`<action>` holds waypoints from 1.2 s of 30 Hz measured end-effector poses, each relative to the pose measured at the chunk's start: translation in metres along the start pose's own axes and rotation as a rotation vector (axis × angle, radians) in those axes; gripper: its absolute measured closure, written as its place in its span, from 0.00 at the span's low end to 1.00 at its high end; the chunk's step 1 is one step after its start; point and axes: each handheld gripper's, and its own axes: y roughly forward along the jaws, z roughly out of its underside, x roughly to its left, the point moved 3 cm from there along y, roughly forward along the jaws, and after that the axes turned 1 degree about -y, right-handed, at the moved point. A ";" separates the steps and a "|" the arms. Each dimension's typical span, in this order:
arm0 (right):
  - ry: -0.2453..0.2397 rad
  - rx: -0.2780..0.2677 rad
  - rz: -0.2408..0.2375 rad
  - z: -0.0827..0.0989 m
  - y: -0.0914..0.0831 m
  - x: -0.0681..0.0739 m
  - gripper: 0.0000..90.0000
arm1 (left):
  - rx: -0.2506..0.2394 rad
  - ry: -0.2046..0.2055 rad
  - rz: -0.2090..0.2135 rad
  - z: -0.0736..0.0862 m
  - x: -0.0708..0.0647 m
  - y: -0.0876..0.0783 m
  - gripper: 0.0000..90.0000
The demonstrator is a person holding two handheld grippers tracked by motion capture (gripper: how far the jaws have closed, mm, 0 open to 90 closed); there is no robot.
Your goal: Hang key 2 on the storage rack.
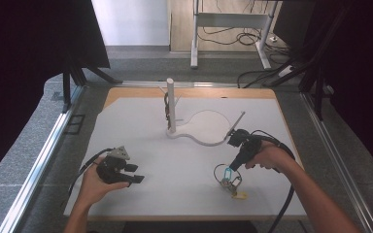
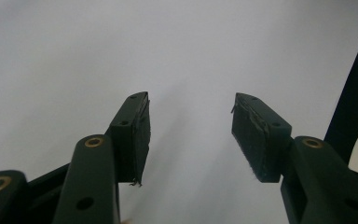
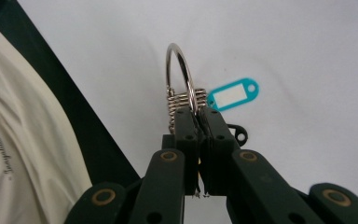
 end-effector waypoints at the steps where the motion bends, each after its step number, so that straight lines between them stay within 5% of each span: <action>1: -0.001 -0.003 0.008 -0.002 -0.004 0.000 0.96 | -0.003 -0.003 0.000 0.000 0.000 0.001 0.53; 15: 0.020 -0.057 0.062 -0.031 -0.054 -0.011 0.96 | -0.005 -0.011 0.002 0.000 -0.001 0.002 0.52; 36: 0.042 -0.139 0.071 -0.055 -0.087 -0.028 0.96 | -0.007 -0.002 0.002 0.000 0.000 0.000 0.53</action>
